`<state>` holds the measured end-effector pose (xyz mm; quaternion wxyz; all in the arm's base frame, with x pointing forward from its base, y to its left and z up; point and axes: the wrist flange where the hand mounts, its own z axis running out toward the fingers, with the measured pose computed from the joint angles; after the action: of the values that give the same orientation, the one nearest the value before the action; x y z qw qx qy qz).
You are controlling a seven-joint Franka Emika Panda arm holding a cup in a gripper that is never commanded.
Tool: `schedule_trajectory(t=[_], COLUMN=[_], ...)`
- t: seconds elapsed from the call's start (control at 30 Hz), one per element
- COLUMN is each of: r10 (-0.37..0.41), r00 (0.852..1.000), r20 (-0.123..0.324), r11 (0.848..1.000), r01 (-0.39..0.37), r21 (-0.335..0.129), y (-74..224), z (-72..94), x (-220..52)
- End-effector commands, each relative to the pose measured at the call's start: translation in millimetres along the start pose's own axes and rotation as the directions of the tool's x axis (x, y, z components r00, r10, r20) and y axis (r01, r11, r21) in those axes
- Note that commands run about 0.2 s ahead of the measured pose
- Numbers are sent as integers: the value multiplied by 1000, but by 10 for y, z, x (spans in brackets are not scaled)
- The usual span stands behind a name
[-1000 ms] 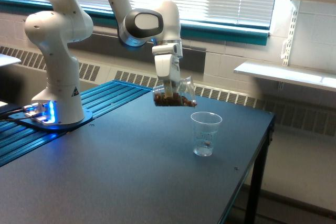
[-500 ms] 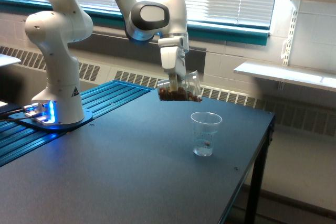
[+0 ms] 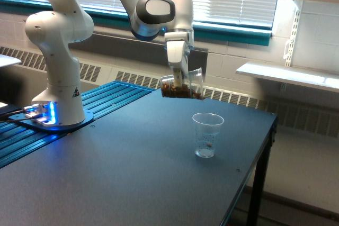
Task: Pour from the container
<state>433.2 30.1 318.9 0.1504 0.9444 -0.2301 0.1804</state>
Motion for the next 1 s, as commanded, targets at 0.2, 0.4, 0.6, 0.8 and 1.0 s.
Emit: schedule_trajectory(t=[0.2,0.4,0.6,0.8,1.0], r10=[-70,-86,-93,-86,-96], r00=[997,996,996,996,995], r20=[-11,-9,-8,-1,6], r11=[997,996,994,994,993], r01=[70,85,92,86,96], r21=[-23,-40,-55,-63,-76], y=[-53,-55,-51,-71,-94], z=[-79,-73,-60,-34,-4], x=[33,19,4,-43,-93])
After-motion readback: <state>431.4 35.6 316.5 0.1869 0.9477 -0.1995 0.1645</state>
